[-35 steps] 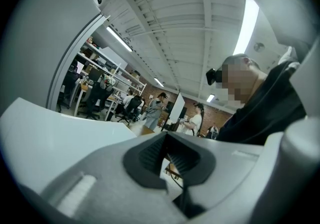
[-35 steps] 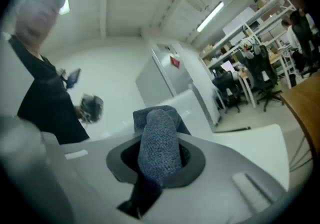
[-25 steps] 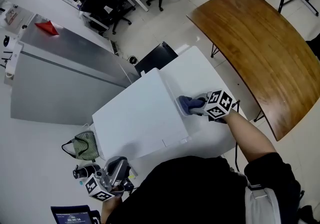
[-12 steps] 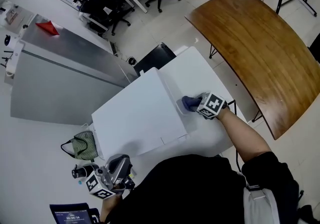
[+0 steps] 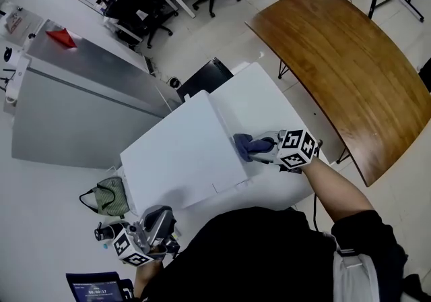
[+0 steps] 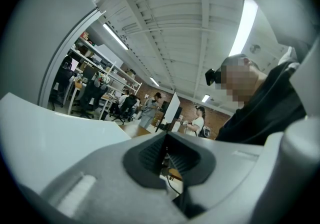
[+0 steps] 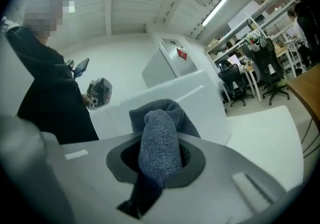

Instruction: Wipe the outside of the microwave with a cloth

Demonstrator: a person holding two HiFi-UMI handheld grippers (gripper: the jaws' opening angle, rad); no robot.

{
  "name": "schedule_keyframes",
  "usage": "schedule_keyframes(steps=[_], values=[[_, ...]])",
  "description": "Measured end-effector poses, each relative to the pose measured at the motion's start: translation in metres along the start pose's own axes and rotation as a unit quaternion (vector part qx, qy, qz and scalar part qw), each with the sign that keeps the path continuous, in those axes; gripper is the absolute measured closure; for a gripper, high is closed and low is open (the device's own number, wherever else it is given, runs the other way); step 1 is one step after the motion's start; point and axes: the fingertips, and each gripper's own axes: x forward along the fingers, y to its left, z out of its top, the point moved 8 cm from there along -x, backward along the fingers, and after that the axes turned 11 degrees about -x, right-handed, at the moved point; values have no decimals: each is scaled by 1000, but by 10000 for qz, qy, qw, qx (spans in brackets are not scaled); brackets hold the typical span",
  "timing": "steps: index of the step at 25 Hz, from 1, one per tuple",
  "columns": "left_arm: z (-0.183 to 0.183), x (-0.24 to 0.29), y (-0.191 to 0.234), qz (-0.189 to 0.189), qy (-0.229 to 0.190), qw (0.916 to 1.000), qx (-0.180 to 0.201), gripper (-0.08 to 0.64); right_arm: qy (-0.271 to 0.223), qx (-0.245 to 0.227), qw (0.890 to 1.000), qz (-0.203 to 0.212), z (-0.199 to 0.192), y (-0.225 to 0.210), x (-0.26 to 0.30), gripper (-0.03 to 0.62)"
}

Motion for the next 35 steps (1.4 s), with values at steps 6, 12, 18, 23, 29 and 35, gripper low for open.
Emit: schedule_keyframes(steps=[6, 12, 18, 23, 29, 35], values=[[-5, -3, 1, 39, 65, 10000, 5, 557, 1830, 108, 9822, -403, -94, -20, 25, 542], [-6, 4, -1, -61, 129, 9999, 61, 557, 3426, -371, 9370, -562, -123, -32, 40, 543], [-5, 7, -1, -166, 121, 9998, 62, 557, 102, 148, 9995, -250, 8, 13, -31, 543], [-1, 15, -8, -272, 125, 9995, 40, 557, -850, -181, 9949, 514, 53, 59, -28, 541], [-1, 11, -9, -223, 105, 9997, 32, 557, 180, 393, 9988, 241, -33, 38, -12, 543], [-2, 12, -15, -176, 76, 9998, 9, 557, 2085, 274, 9776, -35, -108, 17, 10, 541]])
